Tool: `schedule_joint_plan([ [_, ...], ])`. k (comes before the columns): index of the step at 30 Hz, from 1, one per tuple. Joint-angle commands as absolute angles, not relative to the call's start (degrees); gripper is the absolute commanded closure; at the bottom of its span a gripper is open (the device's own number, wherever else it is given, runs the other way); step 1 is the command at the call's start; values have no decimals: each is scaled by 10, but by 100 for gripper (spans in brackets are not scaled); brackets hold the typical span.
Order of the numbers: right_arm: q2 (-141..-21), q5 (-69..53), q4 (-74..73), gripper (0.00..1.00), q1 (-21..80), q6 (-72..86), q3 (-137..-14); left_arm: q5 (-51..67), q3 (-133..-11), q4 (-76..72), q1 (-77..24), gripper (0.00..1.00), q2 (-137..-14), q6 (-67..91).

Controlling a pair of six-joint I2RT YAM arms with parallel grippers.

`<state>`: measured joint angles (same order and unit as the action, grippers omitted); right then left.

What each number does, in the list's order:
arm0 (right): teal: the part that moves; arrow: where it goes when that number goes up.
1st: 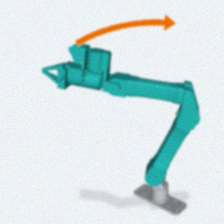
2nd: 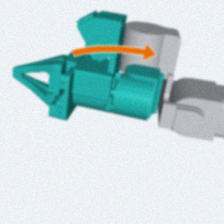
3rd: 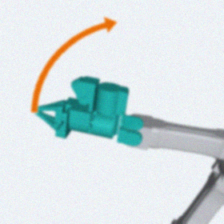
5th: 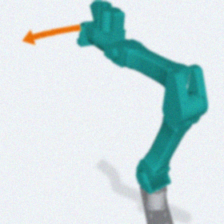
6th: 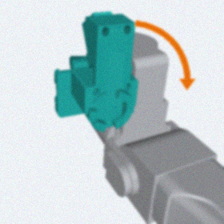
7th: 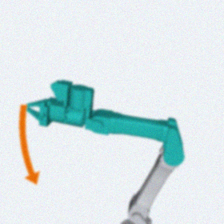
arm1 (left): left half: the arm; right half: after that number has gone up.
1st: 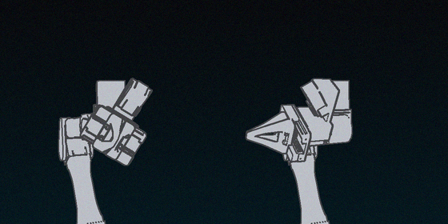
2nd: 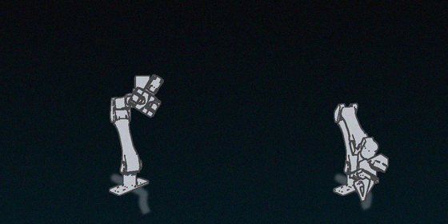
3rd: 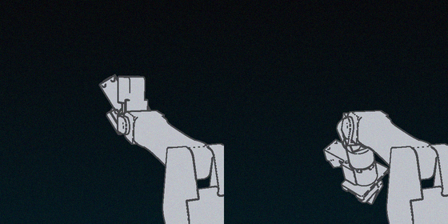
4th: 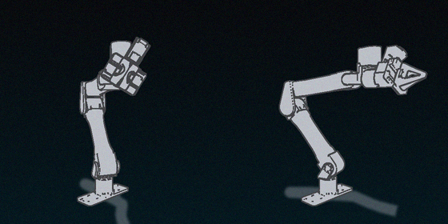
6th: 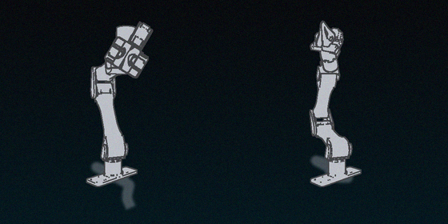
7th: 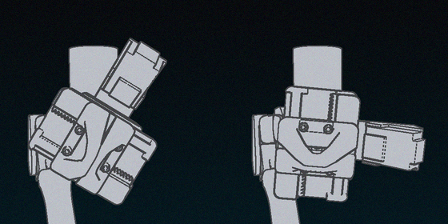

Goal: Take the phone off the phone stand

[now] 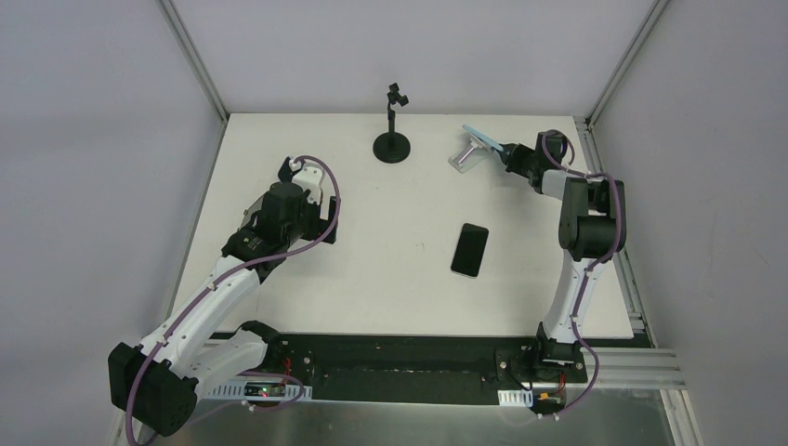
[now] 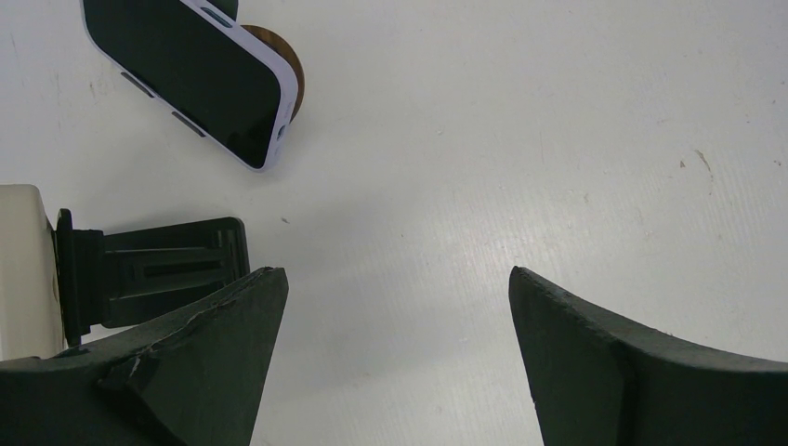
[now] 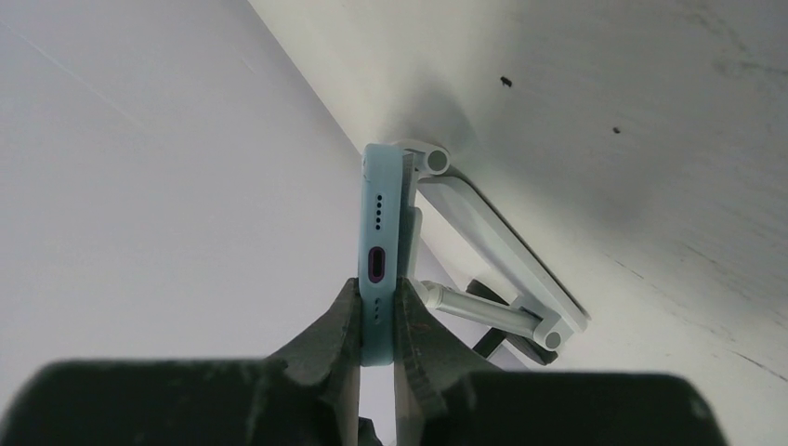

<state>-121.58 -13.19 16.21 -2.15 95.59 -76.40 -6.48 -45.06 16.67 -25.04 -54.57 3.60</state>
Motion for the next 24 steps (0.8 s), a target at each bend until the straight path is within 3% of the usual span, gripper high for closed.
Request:
schedule_joint_plan([
  [1,-1163,-121,206,100,-17,995,-803,-61,-466,158,-248,7,-534,31],
  [16,-1105,-122,234,100,-15,883,-836,-63,-467,158,-248,7,-521,41],
  [24,-952,-83,254,100,15,722,-730,-3,-527,151,-248,7,-500,144],
])
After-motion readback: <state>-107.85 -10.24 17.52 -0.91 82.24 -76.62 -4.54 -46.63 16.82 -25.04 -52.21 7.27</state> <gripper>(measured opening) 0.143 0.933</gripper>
